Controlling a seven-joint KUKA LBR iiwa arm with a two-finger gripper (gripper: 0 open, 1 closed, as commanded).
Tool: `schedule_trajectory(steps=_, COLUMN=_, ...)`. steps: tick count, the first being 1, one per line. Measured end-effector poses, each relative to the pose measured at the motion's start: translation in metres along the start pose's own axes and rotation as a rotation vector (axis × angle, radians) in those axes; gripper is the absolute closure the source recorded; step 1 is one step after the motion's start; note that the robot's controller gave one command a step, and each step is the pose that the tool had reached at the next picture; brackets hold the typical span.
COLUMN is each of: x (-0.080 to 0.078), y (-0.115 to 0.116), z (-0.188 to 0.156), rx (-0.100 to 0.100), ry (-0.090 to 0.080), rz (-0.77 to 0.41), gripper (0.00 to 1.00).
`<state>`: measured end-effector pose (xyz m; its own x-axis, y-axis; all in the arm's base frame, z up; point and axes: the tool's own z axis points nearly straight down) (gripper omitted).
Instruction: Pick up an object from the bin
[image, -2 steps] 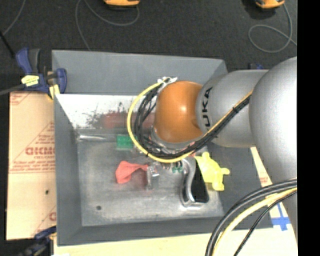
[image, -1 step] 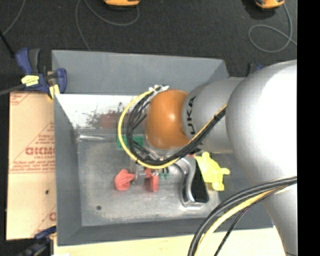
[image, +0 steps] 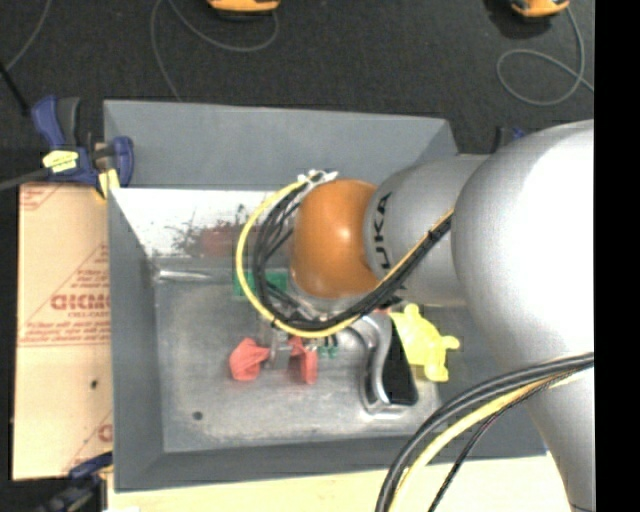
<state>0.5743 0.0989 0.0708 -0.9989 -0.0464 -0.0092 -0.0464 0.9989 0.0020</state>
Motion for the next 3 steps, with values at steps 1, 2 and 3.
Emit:
schedule_trajectory(steps=1, x=-0.016, y=0.017, z=-0.097, rx=-0.001, ry=-0.003, rz=0.042, gripper=1.00)
schedule_trajectory(steps=2, x=-0.016, y=0.017, z=-0.097, rx=-0.001, ry=-0.003, rz=0.042, gripper=1.00)
schedule_trajectory(steps=3, x=-0.028, y=0.019, z=-0.230, rx=-0.002, ry=-0.008, rz=0.038, gripper=1.00)
